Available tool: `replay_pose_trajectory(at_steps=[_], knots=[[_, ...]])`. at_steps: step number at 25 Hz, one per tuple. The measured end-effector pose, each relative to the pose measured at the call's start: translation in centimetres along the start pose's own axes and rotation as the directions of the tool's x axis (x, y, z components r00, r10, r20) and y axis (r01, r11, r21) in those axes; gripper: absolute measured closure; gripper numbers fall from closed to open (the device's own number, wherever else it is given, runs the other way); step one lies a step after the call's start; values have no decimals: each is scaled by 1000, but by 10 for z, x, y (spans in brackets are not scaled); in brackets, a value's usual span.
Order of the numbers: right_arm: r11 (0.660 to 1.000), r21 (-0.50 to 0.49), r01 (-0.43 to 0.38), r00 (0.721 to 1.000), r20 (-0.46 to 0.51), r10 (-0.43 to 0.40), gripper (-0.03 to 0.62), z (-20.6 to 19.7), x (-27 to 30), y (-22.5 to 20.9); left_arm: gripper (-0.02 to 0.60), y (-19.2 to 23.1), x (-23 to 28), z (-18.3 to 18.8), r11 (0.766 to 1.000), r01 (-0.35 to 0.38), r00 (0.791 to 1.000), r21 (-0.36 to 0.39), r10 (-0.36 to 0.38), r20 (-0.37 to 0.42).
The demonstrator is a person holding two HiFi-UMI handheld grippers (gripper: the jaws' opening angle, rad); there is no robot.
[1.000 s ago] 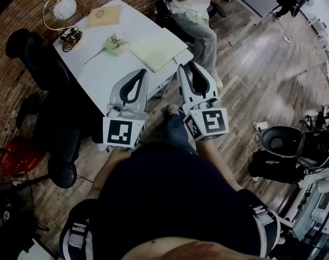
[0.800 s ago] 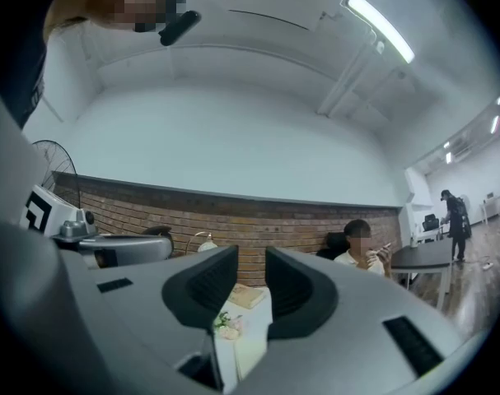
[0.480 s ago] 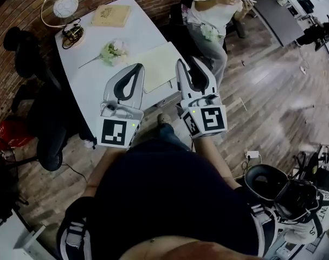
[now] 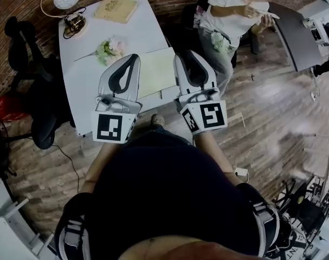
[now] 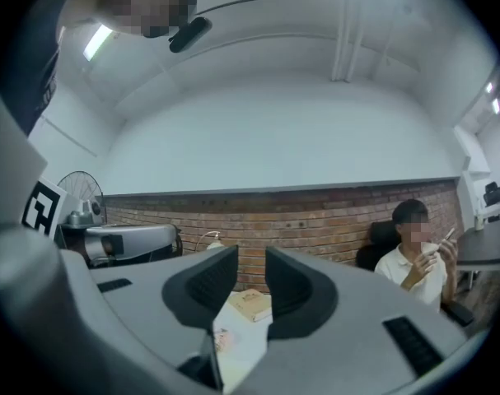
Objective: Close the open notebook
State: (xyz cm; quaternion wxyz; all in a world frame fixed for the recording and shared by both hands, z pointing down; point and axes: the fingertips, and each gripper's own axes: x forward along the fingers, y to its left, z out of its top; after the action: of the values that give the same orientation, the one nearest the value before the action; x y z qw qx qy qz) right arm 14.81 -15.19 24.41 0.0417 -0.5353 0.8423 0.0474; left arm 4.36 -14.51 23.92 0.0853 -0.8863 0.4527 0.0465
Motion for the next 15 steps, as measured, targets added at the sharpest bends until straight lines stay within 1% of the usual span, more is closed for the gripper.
replay_pose_trajectory(at_steps=[3, 6, 7, 10, 15], knots=[[999, 2, -46, 999, -11, 46, 525, -10, 8, -16, 575, 0, 13, -6, 999, -49, 999, 14, 49, -10], [997, 28, -75, 997, -18, 76, 525, -17, 13, -27, 575, 1, 22, -5, 995, -95, 995, 34, 94, 32], [996, 37, -84, 996, -20, 85, 525, -20, 15, -30, 575, 1, 25, -7, 994, -106, 994, 36, 105, 29], [993, 49, -109, 993, -27, 111, 525, -26, 19, -37, 575, -1, 30, -19, 991, -130, 991, 27, 130, -28], [989, 65, -133, 990, -35, 136, 525, -36, 25, -43, 575, 0, 37, -29, 988, -152, 987, 35, 154, -54]])
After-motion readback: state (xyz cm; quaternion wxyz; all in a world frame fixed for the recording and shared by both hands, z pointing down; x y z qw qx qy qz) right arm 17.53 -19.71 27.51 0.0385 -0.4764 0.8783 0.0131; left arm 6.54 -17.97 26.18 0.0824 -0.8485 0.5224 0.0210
